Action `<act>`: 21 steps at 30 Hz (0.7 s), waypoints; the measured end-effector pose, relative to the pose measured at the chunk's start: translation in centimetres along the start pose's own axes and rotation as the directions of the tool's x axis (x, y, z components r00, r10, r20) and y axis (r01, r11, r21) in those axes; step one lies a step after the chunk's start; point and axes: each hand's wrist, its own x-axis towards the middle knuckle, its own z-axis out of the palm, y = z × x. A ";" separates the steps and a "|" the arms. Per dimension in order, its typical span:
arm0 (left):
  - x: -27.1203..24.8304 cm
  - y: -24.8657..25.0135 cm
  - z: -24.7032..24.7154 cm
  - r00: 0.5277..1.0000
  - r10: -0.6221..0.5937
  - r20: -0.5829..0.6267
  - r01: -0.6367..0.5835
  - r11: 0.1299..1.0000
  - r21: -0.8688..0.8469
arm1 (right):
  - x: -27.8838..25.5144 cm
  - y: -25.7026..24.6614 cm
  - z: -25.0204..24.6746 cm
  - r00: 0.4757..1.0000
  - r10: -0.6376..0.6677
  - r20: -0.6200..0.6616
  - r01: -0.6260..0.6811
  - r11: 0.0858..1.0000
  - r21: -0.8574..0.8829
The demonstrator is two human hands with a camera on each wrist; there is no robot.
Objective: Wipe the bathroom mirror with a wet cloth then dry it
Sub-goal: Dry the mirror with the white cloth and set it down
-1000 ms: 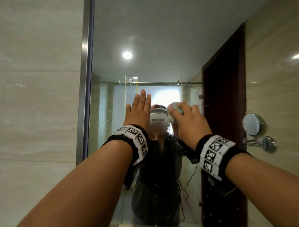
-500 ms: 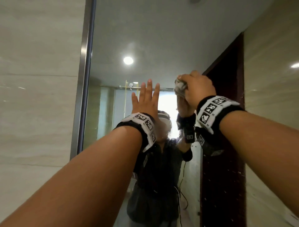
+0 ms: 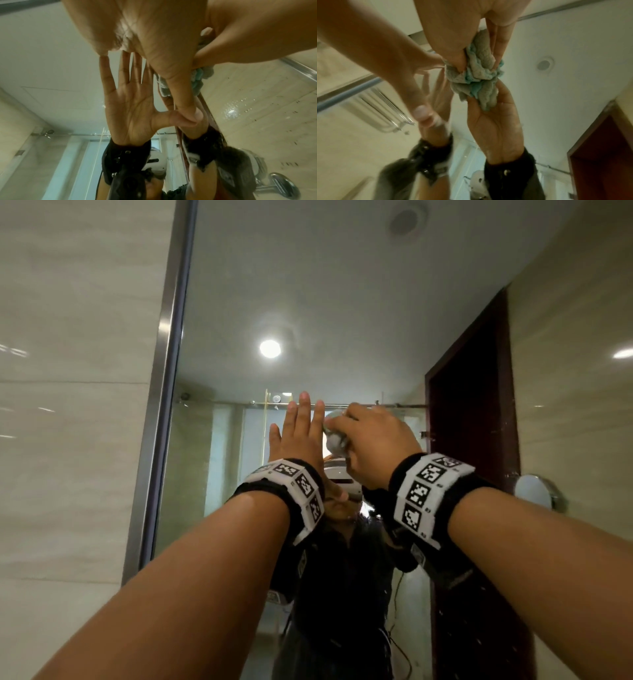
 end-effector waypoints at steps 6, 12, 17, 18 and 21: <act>0.0 0.1 -0.1 1.000 0.003 0.016 -0.003 1.000 -0.014 | 4.1 6.1 -3.9 0.953 0.293 -0.070 -0.283 0.951 0.125; -0.3 0.2 -0.2 1.000 -0.008 0.014 0.009 1.000 -0.011 | 1.4 4.0 -0.7 0.974 0.191 -0.120 -0.179 0.979 0.101; -0.5 0.3 -0.6 0.999 -0.025 0.024 0.025 0.999 -0.025 | -3.2 1.8 0.8 1.000 0.000 0.027 -0.002 0.997 0.079; -0.6 0.3 -0.7 0.999 -0.026 0.030 0.027 0.999 -0.026 | -3.8 1.8 0.8 0.998 -0.036 0.054 0.032 0.997 0.072; -0.8 0.4 -0.8 0.999 -0.031 0.036 0.032 0.999 -0.019 | -3.3 3.2 -0.2 0.999 -0.045 0.016 0.043 0.994 0.105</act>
